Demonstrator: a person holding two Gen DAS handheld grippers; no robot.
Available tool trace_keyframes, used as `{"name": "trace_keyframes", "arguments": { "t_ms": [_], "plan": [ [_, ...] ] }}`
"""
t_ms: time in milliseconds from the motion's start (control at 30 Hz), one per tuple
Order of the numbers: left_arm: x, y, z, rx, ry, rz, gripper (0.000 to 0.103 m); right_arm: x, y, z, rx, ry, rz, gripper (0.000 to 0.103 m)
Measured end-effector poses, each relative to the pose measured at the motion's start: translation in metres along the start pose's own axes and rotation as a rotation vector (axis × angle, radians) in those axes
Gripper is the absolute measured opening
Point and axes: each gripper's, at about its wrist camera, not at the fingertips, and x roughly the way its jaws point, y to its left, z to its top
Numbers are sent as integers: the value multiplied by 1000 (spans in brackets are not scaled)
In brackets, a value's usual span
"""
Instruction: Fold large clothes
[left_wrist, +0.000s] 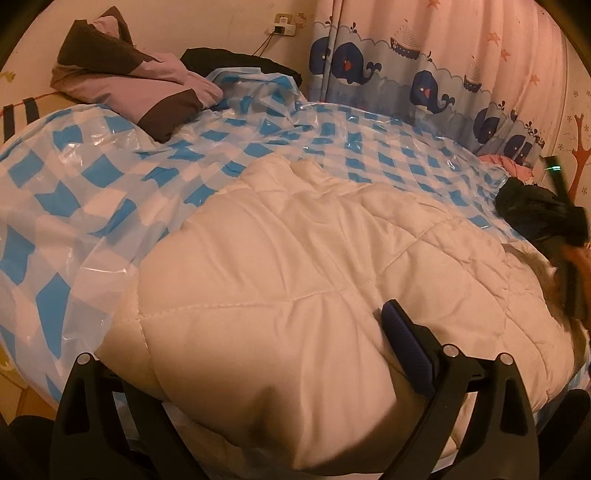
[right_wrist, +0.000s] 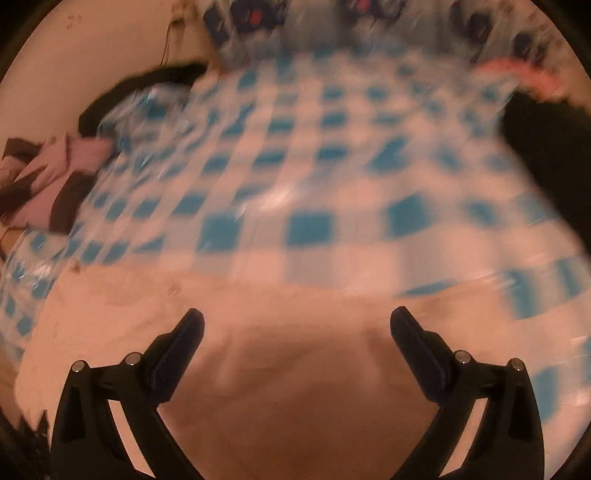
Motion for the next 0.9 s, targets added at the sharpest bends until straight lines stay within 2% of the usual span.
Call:
{"name": "trace_keyframes", "arguments": {
  "t_ms": [33,100,133,167,200,233,267,300,367,433,533,600,633,700,767,900],
  "plan": [
    [0,1,0,0,1,0,90,-9,-13,1,2,-32,-74,97],
    [1,2,0,-3,3,-4,90,-12,-39,-9,31,-34,-180,97],
    [1,1,0,-1,2,-4,90,-4,-57,-16,57,-13,-220,97],
    [1,1,0,0,1,-8,90,20,-82,-31,114,65,-244,97],
    [0,0,0,4,-3,-11,90,38,-101,-45,185,138,-189,98],
    [-1,-1,0,9,-7,-14,90,48,-116,-54,266,159,-112,98],
    [-1,-3,0,14,-11,-9,90,42,-132,-58,349,122,-43,96],
    [-1,-3,-1,15,-9,-1,90,36,-135,-55,369,118,-28,96],
    [1,-3,-1,6,-4,-4,90,17,-128,-50,325,112,-27,96],
    [1,-3,-1,5,-5,-4,90,-19,-119,-50,287,29,-44,96],
    [1,-3,-2,3,-5,-4,91,-71,-104,-65,235,-90,-48,96],
    [2,-2,-2,2,-3,-6,91,-76,-96,-81,217,-112,-60,96],
    [2,-2,-2,3,-3,-6,91,-72,-94,-89,213,-97,-65,96],
    [1,-2,-3,4,-4,-9,91,-44,-98,-104,229,-6,-50,96],
    [1,-3,-3,4,-6,-10,91,-37,-113,-112,309,13,21,96],
    [1,-2,-4,-2,-3,-10,91,-47,-102,-112,267,2,-35,96]
  ]
}}
